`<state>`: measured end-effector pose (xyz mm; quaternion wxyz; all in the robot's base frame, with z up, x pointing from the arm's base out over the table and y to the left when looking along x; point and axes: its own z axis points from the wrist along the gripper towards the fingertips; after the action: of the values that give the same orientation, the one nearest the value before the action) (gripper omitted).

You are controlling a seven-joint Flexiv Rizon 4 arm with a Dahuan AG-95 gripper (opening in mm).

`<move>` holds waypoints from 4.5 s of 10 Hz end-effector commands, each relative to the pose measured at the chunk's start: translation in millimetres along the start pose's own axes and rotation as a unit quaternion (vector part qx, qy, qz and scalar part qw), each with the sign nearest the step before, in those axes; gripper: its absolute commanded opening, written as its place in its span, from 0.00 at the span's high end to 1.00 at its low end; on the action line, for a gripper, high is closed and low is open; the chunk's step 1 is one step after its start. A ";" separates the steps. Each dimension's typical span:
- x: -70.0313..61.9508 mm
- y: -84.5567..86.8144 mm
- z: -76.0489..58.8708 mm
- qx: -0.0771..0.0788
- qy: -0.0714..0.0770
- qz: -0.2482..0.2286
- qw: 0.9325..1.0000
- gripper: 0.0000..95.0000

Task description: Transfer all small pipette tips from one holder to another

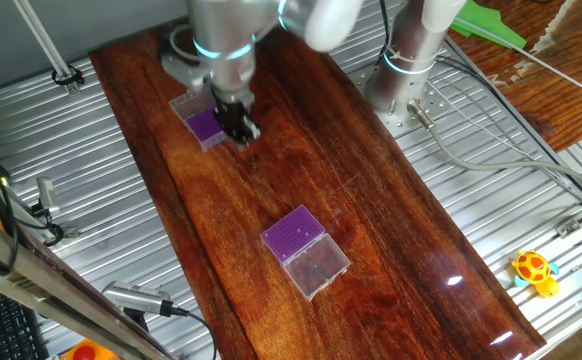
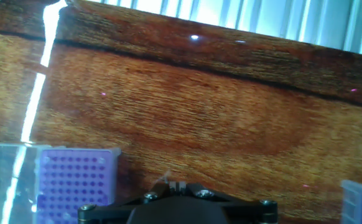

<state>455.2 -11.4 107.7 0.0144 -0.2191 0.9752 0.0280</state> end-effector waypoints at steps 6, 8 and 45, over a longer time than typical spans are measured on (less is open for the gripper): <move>16.7 -18.9 1.2 -0.001 0.000 0.074 0.997 0.80; 28.4 -32.4 5.1 -0.001 -0.001 0.065 0.998 0.80; 70.7 -69.7 28.6 0.007 -0.008 0.043 0.999 1.00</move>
<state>422.3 -103.2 74.3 0.0221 -0.1758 0.9839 0.0245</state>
